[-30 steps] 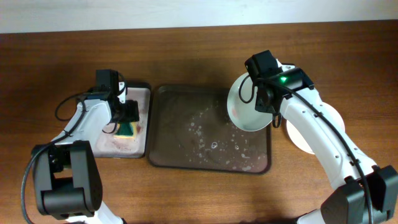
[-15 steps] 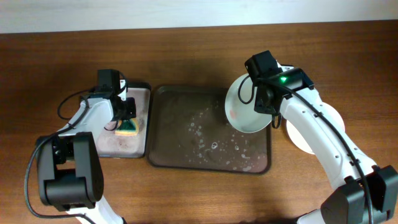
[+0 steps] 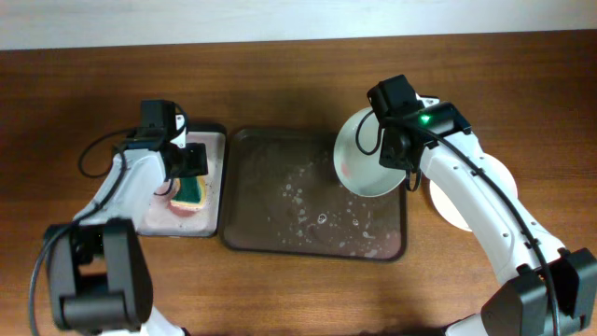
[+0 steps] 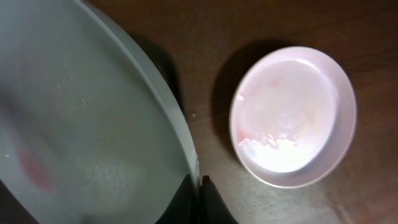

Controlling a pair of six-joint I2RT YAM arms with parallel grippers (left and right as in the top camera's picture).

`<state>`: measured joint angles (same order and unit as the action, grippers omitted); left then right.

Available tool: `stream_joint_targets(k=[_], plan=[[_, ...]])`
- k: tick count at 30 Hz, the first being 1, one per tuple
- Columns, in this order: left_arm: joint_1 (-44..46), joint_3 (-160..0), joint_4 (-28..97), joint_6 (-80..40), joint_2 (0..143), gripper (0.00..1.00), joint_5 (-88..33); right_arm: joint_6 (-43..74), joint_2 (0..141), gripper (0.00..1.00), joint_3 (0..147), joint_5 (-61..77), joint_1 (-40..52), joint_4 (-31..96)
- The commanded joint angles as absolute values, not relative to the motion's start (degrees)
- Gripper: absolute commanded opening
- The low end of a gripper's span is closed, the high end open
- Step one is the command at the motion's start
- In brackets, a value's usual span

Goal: Clean dirty plates on tray and stack at the side
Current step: 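Lift the green plate and carry it right onto the plate stack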

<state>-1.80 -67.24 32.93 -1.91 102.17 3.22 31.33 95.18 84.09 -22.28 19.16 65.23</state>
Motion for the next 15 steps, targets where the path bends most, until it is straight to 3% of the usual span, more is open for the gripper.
stream_joint_targets(k=[1, 3, 15], plan=[[-1.91, -67.83, 36.51, -1.69, 96.68, 0.8, 1.78, 32.05, 93.32, 0.04, 83.92, -17.76, 17.1, 63.13], [-1.93, -67.83, 38.81, -1.69, 96.05, 1.0, 0.78, 32.03, 93.3, 0.04, 83.92, -13.61, 14.11, 62.04], [-1.93, -67.77, 45.23, -1.72, 95.98, 0.99, -0.73, 28.91, 93.32, 0.04, 83.81, 4.12, -18.33, 68.03]])
